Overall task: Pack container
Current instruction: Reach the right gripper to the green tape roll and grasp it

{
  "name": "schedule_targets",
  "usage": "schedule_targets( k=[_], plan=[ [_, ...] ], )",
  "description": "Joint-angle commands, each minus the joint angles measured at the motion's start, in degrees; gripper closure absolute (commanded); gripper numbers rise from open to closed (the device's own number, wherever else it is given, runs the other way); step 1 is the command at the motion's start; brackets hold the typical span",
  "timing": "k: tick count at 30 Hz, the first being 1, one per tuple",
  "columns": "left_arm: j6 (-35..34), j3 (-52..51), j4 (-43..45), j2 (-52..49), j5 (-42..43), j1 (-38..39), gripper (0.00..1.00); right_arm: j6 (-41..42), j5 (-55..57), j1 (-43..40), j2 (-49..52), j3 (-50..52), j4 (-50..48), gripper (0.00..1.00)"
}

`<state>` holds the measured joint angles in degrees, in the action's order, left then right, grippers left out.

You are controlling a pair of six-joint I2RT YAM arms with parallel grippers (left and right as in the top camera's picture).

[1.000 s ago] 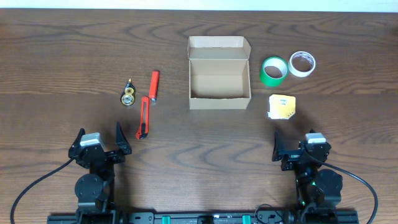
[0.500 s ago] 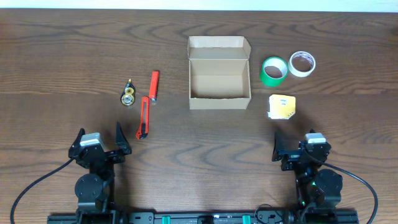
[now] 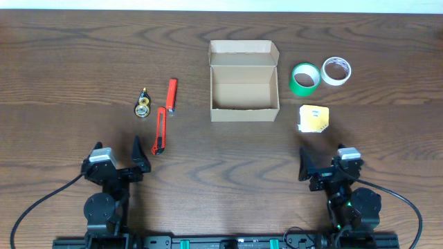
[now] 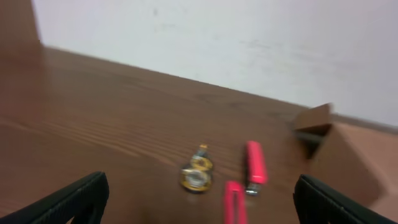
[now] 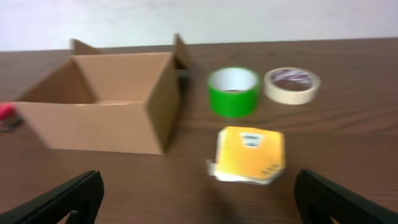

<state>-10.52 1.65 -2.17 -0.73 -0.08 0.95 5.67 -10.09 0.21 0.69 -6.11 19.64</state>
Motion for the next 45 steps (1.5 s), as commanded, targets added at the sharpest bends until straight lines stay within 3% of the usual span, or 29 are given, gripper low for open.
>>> schedule_targets(
  k=[1, 5, 10, 14, 21, 24, 27, 29, 30, 37, 45],
  plan=[
    [-11.6, 0.4, -4.1, 0.5, 7.1, -0.2, 0.04, 5.6, -8.0, -0.5, 0.7, -1.1, 1.2, 0.01],
    [-12.6, 6.3, -13.2, 0.0, 7.1, -0.2, 0.04, 6.3, -8.6, -0.5, 5.7, -5.8, 2.0, 0.01],
    [-8.1, 17.2, -20.0, -6.9, 4.3, -0.2, 0.04, 3.6, -8.6, -0.6, 22.8, -17.8, 4.8, 0.01],
    [-3.7, 29.3, -25.9, -18.9, -1.0, -0.2, 0.04, -1.0, -8.6, -0.6, 42.2, -34.2, 14.1, 0.01],
    [3.1, 51.7, -37.5, -45.8, -1.4, -0.2, 0.05, -3.0, -10.6, -0.5, 71.7, -67.9, 34.7, 0.01],
    [3.1, 60.8, -43.0, -56.5, -1.3, -0.2, 0.05, -2.6, -20.1, -0.5, 78.9, -76.1, 37.4, 0.01],
    [3.2, 68.6, -48.3, -65.7, -1.4, -0.3, 0.05, -1.2, -24.8, -0.4, 83.9, -79.8, 34.0, 0.04],
    [3.3, 71.8, -50.9, -69.9, -1.4, -0.3, 0.05, 3.9, -21.3, 0.2, 86.6, -82.4, 35.1, 0.15],
    [3.3, 73.1, -52.0, -71.8, -1.4, -0.3, 0.05, 5.6, -18.4, 0.9, 88.0, -84.0, 36.6, 0.16],
    [9.2, 73.9, -53.3, -76.7, -1.5, -0.3, 0.05, 6.5, -4.0, 8.7, 98.7, -96.4, 45.1, 0.12],
    [12.3, 73.9, -53.7, -76.8, -1.9, -0.3, 0.05, 7.5, 2.7, 12.9, 113.2, -108.9, 51.2, 0.14]
  ],
)
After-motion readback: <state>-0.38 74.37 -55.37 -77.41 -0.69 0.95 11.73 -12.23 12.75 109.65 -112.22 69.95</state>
